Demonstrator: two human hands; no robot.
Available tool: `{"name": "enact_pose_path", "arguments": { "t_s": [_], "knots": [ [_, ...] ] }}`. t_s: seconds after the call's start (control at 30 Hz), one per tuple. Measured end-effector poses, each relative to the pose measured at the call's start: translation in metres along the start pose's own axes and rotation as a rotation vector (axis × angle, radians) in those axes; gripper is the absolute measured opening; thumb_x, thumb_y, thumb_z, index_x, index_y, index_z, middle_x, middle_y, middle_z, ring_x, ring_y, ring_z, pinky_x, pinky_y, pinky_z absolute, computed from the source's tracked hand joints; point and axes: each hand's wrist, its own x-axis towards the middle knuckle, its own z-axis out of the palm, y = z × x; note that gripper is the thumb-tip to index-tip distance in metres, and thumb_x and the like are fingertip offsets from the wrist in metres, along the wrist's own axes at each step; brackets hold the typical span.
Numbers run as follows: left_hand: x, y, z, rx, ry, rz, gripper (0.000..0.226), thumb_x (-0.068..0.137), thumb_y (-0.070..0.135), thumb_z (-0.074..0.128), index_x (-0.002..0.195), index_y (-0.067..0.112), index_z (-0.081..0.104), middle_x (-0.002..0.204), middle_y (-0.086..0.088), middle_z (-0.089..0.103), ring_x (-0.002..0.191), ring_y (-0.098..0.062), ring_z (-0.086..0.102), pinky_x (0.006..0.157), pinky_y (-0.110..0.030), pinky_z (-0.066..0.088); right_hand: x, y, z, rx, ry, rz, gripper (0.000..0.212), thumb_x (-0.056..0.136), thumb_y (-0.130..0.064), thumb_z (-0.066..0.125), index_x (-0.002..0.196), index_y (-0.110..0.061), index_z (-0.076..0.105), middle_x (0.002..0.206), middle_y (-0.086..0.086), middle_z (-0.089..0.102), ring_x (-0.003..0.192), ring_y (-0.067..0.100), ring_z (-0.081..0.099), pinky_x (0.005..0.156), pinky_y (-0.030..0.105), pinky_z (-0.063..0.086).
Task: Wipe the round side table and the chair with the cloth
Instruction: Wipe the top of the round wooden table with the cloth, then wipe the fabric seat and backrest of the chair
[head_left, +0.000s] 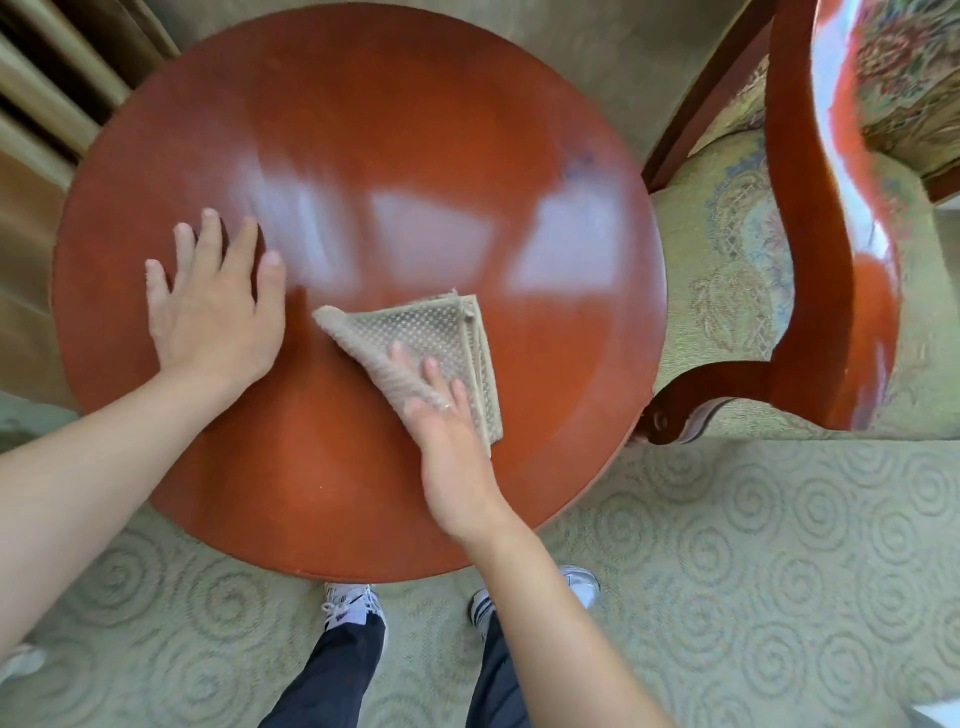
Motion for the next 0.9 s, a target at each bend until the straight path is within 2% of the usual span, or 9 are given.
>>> {"name": "enact_pose_path", "arguments": {
  "t_s": [0.07, 0.13, 0.2, 0.3, 0.43, 0.53, 0.63, 0.8, 0.9],
  "knots": [
    [-0.011, 0.015, -0.008, -0.04, -0.04, 0.006, 0.065, 0.102, 0.051, 0.011, 0.155, 0.021, 0.034, 0.166, -0.012, 0.025, 0.154, -0.03, 0.016, 0.121, -0.056, 0.016, -0.006, -0.012, -0.024, 0.602, 0.045, 0.147, 0.05, 0.096, -0.035, 0.034, 0.136, -0.02, 0.059, 0.142, 0.004, 0.061, 0.141, 0.022, 0.045, 0.114, 0.03, 0.036],
    [-0.026, 0.039, -0.018, -0.103, -0.081, 0.038, 0.069, 0.1, 0.054, 0.01, 0.155, 0.02, 0.036, 0.164, -0.011, 0.031, 0.153, -0.027, 0.021, 0.12, -0.053, 0.021, -0.013, -0.018, -0.06, 1.027, 0.085, 0.213, 0.047, 0.101, -0.03, 0.035, 0.135, -0.009, 0.06, 0.135, 0.014, 0.065, 0.132, 0.032, 0.054, 0.11, 0.041, 0.042],
    [-0.041, 0.073, -0.027, -0.163, -0.088, 0.085, 0.07, 0.099, 0.054, 0.011, 0.154, 0.02, 0.038, 0.163, -0.009, 0.033, 0.153, -0.024, 0.025, 0.119, -0.05, 0.024, -0.026, -0.025, -0.103, 1.199, 0.064, 0.154, 0.051, 0.099, -0.033, 0.035, 0.133, -0.005, 0.062, 0.135, 0.019, 0.064, 0.126, 0.033, 0.059, 0.107, 0.046, 0.045],
    [-0.06, 0.141, -0.04, -0.249, -0.069, 0.189, 0.069, 0.099, 0.053, 0.012, 0.154, 0.02, 0.038, 0.162, -0.006, 0.035, 0.152, -0.02, 0.028, 0.119, -0.048, 0.027, -0.053, -0.035, -0.167, 1.309, 0.015, 0.022, 0.051, 0.095, -0.037, 0.041, 0.132, -0.009, 0.064, 0.136, 0.016, 0.064, 0.128, 0.031, 0.059, 0.108, 0.047, 0.043],
    [-0.08, 0.253, -0.064, -0.391, 0.014, 0.379, 0.068, 0.101, 0.056, 0.015, 0.152, 0.021, 0.042, 0.16, -0.006, 0.039, 0.149, -0.022, 0.034, 0.116, -0.051, 0.033, -0.094, -0.042, -0.255, 1.385, -0.023, -0.088, 0.058, 0.095, -0.048, 0.05, 0.141, -0.013, 0.056, 0.15, 0.014, 0.05, 0.142, 0.032, 0.042, 0.122, 0.053, 0.02],
    [-0.095, 0.339, -0.08, -0.439, 0.058, 0.522, 0.07, 0.102, 0.057, 0.012, 0.151, 0.019, 0.044, 0.159, -0.006, 0.04, 0.15, -0.02, 0.031, 0.115, -0.047, 0.031, -0.117, -0.04, -0.327, 1.434, -0.052, -0.175, 0.071, 0.093, -0.058, 0.054, 0.147, -0.013, 0.048, 0.152, 0.014, 0.047, 0.143, 0.032, 0.04, 0.119, 0.053, 0.024],
    [-0.109, 0.417, -0.086, -0.467, 0.078, 0.619, 0.069, 0.103, 0.053, 0.014, 0.149, 0.015, 0.047, 0.158, -0.009, 0.042, 0.149, -0.022, 0.033, 0.115, -0.044, 0.032, -0.128, -0.035, -0.389, 1.432, 0.051, -0.214, 0.074, 0.093, -0.061, 0.049, 0.149, -0.014, 0.043, 0.155, 0.014, 0.044, 0.143, 0.033, 0.041, 0.119, 0.053, 0.027],
    [-0.128, 0.508, -0.068, -0.499, -0.012, 0.639, 0.07, 0.1, 0.055, 0.014, 0.15, 0.018, 0.046, 0.159, -0.007, 0.04, 0.151, -0.02, 0.03, 0.12, -0.042, 0.025, -0.129, -0.02, -0.467, 1.399, 0.106, -0.325, 0.073, 0.088, -0.058, 0.056, 0.145, -0.013, 0.05, 0.149, 0.015, 0.051, 0.137, 0.032, 0.049, 0.111, 0.053, 0.04],
    [-0.133, 0.539, -0.046, -0.448, -0.058, 0.636, 0.072, 0.099, 0.058, 0.012, 0.151, 0.02, 0.044, 0.161, -0.007, 0.038, 0.152, -0.021, 0.027, 0.119, -0.044, 0.027, -0.125, -0.005, -0.501, 1.401, 0.149, -0.339, 0.071, 0.087, -0.055, 0.061, 0.144, -0.013, 0.051, 0.149, 0.016, 0.052, 0.138, 0.034, 0.047, 0.114, 0.055, 0.034]
  ]
}}
